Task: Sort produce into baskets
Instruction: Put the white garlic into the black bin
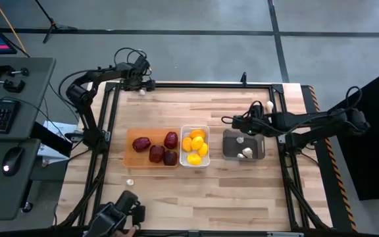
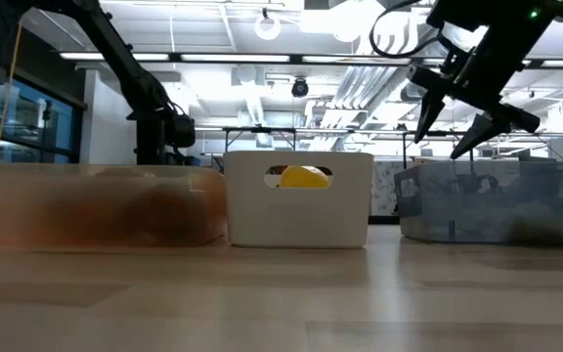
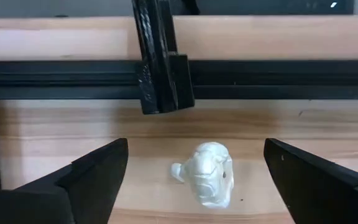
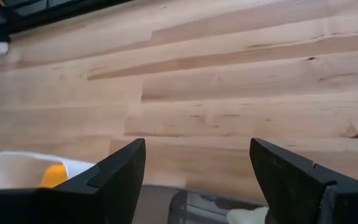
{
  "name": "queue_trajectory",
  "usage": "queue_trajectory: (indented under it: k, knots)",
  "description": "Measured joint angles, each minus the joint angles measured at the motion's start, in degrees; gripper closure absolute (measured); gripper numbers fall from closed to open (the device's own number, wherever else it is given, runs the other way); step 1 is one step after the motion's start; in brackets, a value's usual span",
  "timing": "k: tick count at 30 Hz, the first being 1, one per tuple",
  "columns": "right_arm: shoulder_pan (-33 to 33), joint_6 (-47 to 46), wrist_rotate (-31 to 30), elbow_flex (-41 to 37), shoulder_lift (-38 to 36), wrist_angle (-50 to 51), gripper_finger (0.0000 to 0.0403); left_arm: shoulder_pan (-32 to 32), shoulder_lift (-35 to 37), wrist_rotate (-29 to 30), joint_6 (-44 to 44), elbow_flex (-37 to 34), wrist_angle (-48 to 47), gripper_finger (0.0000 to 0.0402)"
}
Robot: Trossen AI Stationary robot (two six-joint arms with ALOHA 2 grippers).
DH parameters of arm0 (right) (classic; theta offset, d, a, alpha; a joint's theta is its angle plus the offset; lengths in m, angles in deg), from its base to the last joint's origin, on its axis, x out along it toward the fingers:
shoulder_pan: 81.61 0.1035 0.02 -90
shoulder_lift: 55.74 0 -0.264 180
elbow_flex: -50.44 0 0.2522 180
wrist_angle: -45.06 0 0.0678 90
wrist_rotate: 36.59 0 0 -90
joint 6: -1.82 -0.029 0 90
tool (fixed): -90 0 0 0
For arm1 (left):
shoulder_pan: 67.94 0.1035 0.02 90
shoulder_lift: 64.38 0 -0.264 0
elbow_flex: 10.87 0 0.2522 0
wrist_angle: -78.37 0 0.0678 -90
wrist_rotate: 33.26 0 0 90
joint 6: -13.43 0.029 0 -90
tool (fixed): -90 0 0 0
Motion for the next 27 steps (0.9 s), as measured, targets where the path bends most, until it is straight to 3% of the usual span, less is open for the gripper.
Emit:
queue_trajectory:
  k: [15, 24, 27]
  knots:
    - [-1.6, 0.0, 0.0, 0.0, 0.0, -0.2, 0.0125, -0.4, -4.2, -0.7, -1.0, 1.2, 0.4, 0.0201]
    - [-1.6, 2.9, 0.0, 0.0, 0.0, -0.2, 0.0125, -2.2, -1.9, -4.8, -3.0, 0.8, 2.3, 0.0365]
    - [-1.6, 4.5, -0.5, 0.0, 0.0, -0.1, 0.0125, -4.1, 2.4, -6.7, -3.1, 0.9, 5.5, 0.0391]
